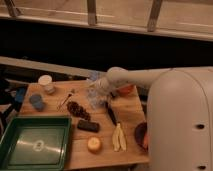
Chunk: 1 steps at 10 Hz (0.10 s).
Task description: Place towel in table surface
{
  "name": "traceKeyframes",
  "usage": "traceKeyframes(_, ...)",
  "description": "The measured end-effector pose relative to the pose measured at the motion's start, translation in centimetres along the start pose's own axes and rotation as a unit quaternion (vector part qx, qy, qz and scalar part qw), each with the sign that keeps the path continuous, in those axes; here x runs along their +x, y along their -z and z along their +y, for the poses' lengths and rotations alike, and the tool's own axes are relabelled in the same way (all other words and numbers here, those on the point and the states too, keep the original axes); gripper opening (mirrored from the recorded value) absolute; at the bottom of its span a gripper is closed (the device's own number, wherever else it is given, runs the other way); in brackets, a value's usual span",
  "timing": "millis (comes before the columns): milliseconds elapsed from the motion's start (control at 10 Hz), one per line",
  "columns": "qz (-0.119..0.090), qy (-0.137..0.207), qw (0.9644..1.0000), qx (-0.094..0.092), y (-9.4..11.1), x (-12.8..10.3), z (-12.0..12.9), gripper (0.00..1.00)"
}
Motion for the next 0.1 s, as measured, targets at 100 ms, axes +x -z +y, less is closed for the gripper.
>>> traceKeyframes(100,-0.003,0.000,1.0000,-0.003,0.19,-0.16,0.01,0.62)
